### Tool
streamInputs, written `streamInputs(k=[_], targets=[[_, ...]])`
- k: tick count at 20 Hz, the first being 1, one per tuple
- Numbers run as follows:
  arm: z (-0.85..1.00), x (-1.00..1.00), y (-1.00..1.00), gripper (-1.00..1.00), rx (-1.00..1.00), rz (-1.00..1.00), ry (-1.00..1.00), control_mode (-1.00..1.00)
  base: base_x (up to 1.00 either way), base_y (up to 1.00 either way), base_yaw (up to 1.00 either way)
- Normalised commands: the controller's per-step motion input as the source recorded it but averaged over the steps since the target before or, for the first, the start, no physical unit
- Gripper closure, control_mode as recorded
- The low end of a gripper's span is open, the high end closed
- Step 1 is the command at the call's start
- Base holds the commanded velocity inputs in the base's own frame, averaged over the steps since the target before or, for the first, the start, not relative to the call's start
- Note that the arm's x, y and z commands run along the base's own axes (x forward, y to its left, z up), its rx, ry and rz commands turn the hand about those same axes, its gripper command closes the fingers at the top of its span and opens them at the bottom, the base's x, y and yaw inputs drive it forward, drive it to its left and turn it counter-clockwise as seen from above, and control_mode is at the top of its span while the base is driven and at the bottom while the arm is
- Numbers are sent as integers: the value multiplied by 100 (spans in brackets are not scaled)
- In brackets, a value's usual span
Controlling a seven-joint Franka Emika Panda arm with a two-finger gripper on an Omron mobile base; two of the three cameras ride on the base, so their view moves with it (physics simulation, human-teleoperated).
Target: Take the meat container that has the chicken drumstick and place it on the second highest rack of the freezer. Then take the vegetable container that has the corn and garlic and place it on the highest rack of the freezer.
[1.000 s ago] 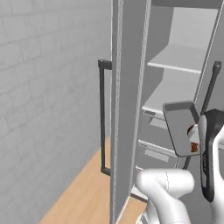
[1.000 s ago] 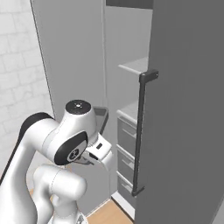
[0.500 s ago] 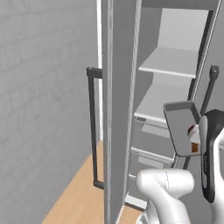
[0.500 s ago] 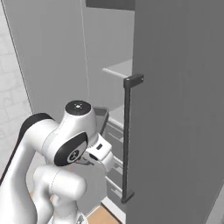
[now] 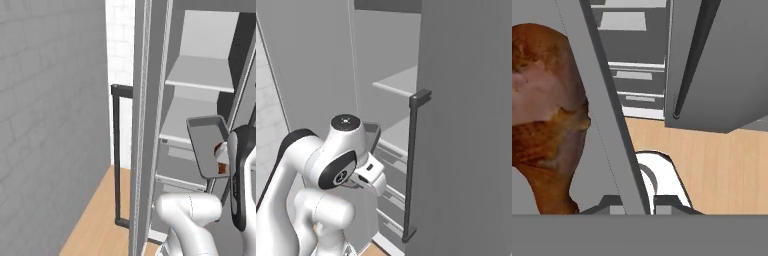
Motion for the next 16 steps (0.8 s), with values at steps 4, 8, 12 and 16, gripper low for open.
streamInputs(k=[4, 8, 12, 16], targets=[[0, 0, 0, 100, 0, 0, 0, 100, 32, 17, -17], [0, 0, 0, 100, 0, 0, 0, 100, 25, 1, -15], [0, 0, 0, 100, 0, 0, 0, 100, 13, 0, -10], [0, 0, 0, 100, 0, 0, 0, 100, 0, -12, -2]])
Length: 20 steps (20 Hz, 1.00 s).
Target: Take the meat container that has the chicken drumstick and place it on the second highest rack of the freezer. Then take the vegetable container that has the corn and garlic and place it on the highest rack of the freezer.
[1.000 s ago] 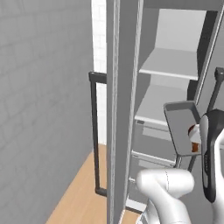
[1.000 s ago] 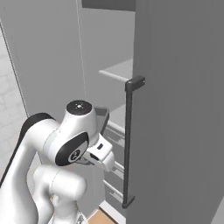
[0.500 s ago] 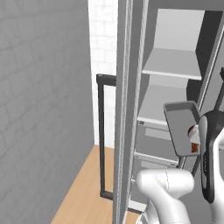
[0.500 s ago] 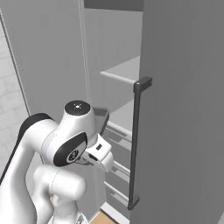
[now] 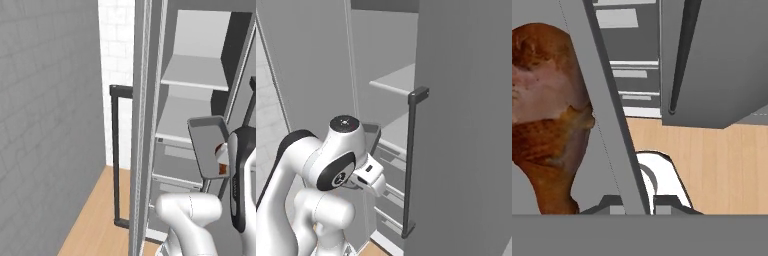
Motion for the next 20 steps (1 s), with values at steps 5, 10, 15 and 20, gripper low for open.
streamInputs(k=[5, 10, 15, 20], targets=[[0, 0, 0, 100, 0, 0, 0, 100, -5, -48, 6], [0, 0, 0, 100, 0, 0, 0, 100, 17, -18, 8], [0, 0, 0, 100, 0, 0, 0, 100, 60, -18, 3], [0, 0, 0, 100, 0, 0, 0, 100, 13, -6, 0]])
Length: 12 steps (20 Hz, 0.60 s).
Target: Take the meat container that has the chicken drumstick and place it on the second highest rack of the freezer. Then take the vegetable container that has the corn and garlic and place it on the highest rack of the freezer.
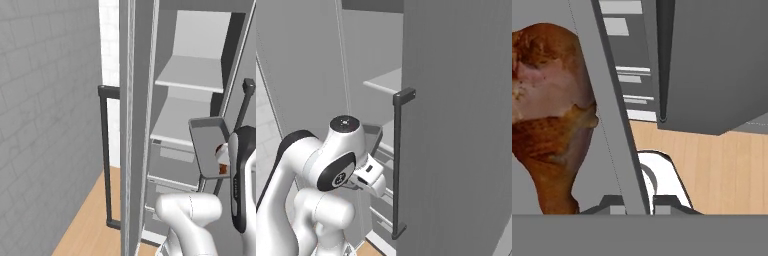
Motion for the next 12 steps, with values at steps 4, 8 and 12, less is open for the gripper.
streamInputs(k=[4, 8, 12], targets=[[0, 46, 0, 100, 2, -3, 0, -100, 24, 1, 0], [0, 100, 14, 100, 5, -17, 1, -100, 0, 0, 0], [0, 93, 41, 100, 7, -21, 0, -100, 0, 0, 0]])
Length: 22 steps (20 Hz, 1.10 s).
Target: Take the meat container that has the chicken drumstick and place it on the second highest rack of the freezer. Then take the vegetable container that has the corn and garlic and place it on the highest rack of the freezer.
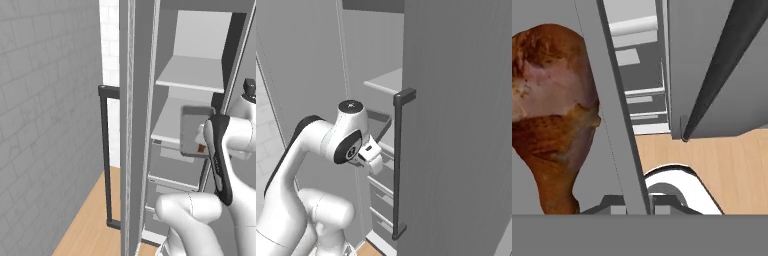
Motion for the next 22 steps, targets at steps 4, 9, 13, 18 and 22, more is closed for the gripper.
streamInputs(k=[4, 9, 13, 18, 22], targets=[[0, 71, 38, 100, 4, -20, 2, -100, 0, 0, 0], [-11, 60, 0, 100, 0, -7, 6, -100, 0, 0, 0], [-24, 47, -12, 100, 5, -6, 0, -100, 0, 0, 0], [-37, 65, -28, 100, 5, -3, 0, -100, 0, 0, 0], [-38, 83, -26, 100, 0, 0, 0, -100, 0, 0, 0]])
